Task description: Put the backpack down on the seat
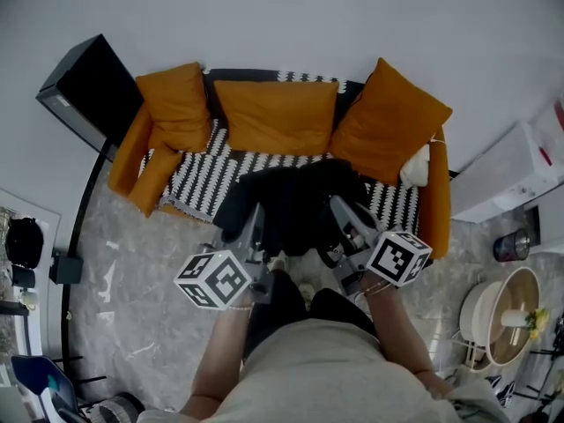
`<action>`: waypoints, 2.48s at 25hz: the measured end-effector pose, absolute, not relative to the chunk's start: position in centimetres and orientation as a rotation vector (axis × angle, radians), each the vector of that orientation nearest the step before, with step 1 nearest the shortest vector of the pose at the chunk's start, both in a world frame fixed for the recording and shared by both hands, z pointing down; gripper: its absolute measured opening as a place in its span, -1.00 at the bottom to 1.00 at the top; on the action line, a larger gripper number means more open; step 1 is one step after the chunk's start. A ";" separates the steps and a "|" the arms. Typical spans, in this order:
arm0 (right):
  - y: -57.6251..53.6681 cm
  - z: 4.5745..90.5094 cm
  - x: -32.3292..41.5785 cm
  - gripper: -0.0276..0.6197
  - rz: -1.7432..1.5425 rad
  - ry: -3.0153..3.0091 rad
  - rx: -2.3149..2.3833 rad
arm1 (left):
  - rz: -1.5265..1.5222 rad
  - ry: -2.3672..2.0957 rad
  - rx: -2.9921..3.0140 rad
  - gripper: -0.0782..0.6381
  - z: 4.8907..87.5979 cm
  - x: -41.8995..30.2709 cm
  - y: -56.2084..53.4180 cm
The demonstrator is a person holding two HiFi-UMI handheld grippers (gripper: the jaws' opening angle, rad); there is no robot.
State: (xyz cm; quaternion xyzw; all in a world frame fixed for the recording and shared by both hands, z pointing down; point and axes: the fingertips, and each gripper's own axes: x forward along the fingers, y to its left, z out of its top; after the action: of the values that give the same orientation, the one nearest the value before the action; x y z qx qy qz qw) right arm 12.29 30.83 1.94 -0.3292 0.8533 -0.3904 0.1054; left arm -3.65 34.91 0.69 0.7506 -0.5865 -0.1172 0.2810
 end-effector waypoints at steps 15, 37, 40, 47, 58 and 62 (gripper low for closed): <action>20.8 3.5 8.5 -0.73 -1.208 2.452 -1.029 | -0.282 -1.517 1.993 -0.66 2.1 -7.3 24.3; 7.7 3.9 3.7 -0.73 -1.143 2.359 -1.262 | -0.222 -1.310 2.079 -0.66 3.6 -12.4 9.5; 7.1 4.6 3.6 -0.73 -1.149 2.345 -1.295 | -0.222 -1.287 2.083 -0.66 4.0 -12.8 8.2; 6.1 4.6 2.8 -0.73 -1.164 2.376 -1.301 | -0.228 -1.267 2.061 -0.66 4.6 -13.2 7.2; 4.9 6.5 3.4 -0.73 -1.246 2.385 -1.327 | -0.188 -1.271 2.022 -0.66 5.9 -12.6 5.4; 5.0 7.5 3.8 -0.73 -1.292 2.385 -1.318 | -0.162 -1.272 1.998 -0.66 7.0 -12.2 5.4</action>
State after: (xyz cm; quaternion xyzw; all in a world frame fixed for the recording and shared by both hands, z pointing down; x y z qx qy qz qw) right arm 3.85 4.99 7.48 -0.4361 0.7893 -0.4276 0.0629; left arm -12.19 5.43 6.97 0.7804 -0.4967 -0.0635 0.3746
